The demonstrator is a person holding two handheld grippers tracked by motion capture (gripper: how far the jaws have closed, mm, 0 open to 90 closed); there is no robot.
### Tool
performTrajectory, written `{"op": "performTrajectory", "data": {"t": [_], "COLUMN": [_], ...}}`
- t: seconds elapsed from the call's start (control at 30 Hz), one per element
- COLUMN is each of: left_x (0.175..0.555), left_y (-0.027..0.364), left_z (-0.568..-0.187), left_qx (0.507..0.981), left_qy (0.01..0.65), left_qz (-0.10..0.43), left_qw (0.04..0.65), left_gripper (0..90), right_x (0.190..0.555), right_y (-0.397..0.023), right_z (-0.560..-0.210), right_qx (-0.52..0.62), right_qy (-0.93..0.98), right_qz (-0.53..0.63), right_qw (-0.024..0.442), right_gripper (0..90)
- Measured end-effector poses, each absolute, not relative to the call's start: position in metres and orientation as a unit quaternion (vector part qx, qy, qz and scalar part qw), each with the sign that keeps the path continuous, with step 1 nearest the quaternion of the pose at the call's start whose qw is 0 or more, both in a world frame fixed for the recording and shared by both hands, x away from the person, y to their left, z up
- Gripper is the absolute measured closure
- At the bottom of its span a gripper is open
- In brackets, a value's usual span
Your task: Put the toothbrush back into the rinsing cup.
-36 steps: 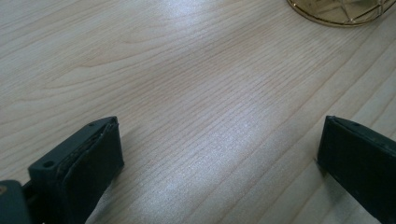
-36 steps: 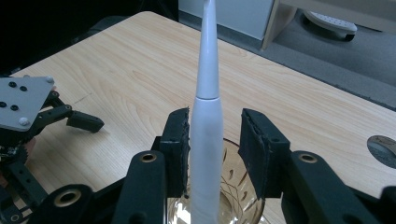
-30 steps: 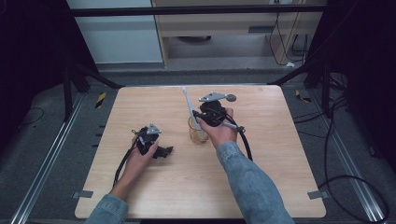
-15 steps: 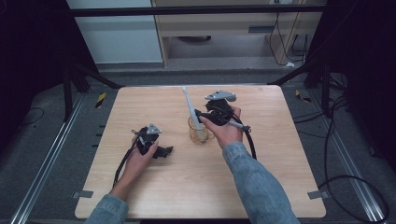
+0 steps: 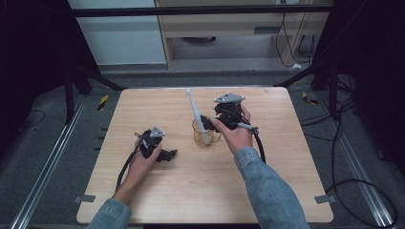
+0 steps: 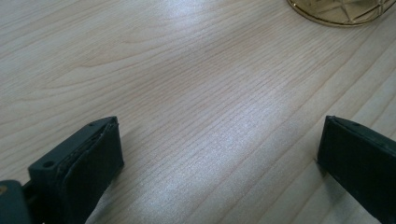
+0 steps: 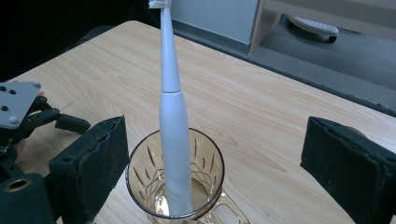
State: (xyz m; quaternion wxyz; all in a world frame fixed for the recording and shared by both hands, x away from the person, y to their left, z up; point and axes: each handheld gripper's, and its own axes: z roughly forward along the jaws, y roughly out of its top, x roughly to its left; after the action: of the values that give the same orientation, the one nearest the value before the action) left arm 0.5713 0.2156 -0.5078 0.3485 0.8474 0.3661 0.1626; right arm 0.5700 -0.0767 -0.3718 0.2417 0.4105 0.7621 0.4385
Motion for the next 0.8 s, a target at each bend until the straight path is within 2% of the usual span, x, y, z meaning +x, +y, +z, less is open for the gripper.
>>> {"op": "performTrajectory", "data": {"t": [0.8], "left_x": [0.571], "left_y": [0.216], "left_z": [-0.508], "left_qx": [0.848], "left_qy": [0.365], "left_qz": [0.162], "left_qw": [0.347], "left_gripper": [0.0], "right_x": [0.555], "right_y": [-0.1], "right_z": [-0.366], "right_qx": [0.404], "right_qy": [0.758], "right_qz": [0.439], "right_qw": [0.263], "right_gripper": [7.6]}}
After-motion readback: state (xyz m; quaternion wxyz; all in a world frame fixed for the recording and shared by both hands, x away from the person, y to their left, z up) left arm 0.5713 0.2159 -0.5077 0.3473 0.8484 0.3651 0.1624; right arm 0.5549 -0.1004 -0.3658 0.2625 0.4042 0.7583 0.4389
